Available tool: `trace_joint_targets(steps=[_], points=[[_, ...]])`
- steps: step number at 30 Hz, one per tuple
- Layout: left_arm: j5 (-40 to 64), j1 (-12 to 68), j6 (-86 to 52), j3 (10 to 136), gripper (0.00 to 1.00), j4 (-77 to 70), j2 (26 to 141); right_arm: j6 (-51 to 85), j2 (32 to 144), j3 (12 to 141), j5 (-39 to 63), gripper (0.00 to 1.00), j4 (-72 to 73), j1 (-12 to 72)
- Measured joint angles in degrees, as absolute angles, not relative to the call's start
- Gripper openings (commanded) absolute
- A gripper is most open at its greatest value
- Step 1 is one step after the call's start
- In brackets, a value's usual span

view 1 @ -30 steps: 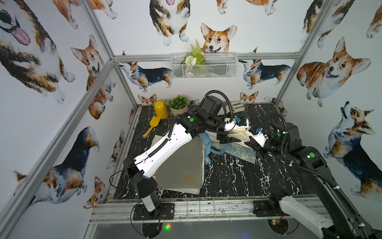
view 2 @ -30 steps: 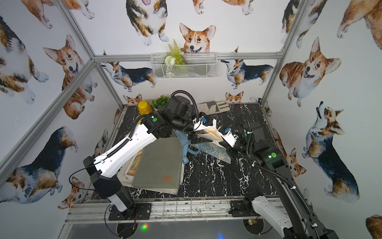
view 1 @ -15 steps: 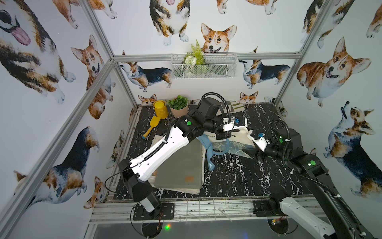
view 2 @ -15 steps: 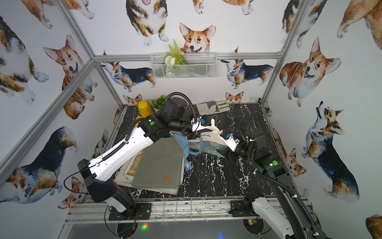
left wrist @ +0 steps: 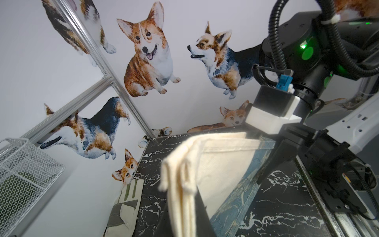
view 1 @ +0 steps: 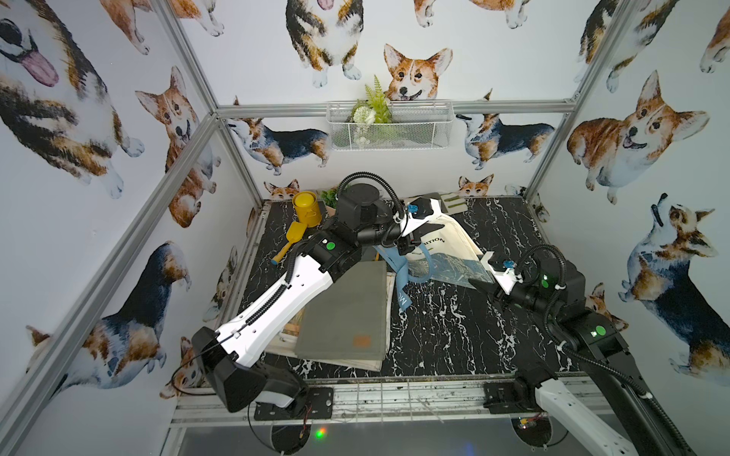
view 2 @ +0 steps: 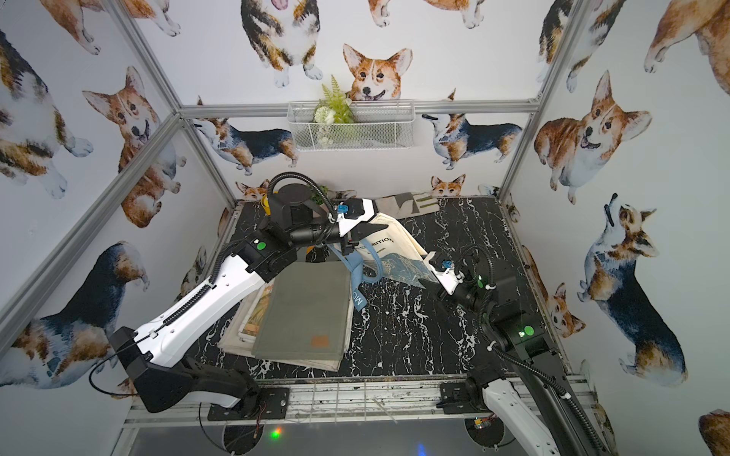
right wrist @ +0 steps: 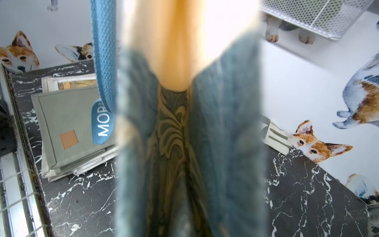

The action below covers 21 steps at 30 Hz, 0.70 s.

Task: Put away the canvas bag
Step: Press the canvas bag.

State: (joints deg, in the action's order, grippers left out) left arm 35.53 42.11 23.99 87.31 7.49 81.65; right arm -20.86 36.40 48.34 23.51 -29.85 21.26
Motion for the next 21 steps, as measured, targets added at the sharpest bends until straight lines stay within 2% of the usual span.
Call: trace_joint_targets(steps=[1,2,6,10,11,15,21], points=[[35.64,41.67,22.98,86.54,0.0,6.15,81.36,-20.69,36.21,48.25,23.86,0.05,-28.93,21.26],[35.66,41.21,21.91,85.65,0.0,4.67,81.06,-20.43,36.12,48.25,23.99,0.0,-28.32,21.26],[36.03,40.8,20.14,84.16,0.02,2.17,80.62,-19.64,36.14,48.9,23.99,0.0,-27.79,21.26],[34.11,40.73,20.34,83.13,0.54,0.03,80.2,-19.9,37.26,51.51,23.51,0.0,-29.12,21.23],[32.51,40.6,20.43,82.67,0.62,-0.43,80.16,-20.43,38.0,52.69,23.07,0.0,-30.55,21.23],[27.62,39.75,20.73,81.91,0.72,1.23,80.36,-23.4,42.83,59.37,21.15,0.0,-36.05,21.26],[22.09,42.17,26.04,82.3,0.75,3.05,78.63,-29.8,50.83,69.17,15.42,0.0,-45.36,21.26]])
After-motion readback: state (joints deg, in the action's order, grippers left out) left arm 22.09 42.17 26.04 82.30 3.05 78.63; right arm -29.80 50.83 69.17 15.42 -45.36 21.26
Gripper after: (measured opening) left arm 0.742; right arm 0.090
